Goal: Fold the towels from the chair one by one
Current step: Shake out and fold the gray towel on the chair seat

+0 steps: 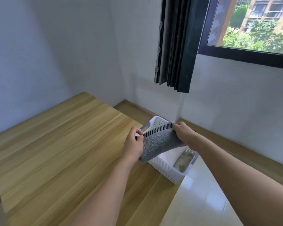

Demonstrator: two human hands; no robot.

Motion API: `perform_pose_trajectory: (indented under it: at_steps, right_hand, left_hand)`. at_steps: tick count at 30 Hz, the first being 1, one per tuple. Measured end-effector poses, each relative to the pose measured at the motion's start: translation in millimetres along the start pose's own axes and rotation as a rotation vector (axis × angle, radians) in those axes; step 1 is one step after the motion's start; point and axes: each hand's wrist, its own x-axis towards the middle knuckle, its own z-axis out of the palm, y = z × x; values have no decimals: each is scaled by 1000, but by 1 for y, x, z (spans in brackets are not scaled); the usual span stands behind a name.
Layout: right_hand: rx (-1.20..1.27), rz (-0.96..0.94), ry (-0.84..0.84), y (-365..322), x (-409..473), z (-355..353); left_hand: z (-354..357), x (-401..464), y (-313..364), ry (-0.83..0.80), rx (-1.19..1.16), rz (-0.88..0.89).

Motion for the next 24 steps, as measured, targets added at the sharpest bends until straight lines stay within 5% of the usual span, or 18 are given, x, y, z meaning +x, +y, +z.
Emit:
perform_pose_trajectory:
  at_steps: [13,24]
  right_hand:
    - [-286,-127,-159,22,173,11]
    - [-503,-139,-236,60,216,60]
  left_hand:
    - [109,129,-14,246,170,-331]
    - [128,169,-68,-174,1024,-286]
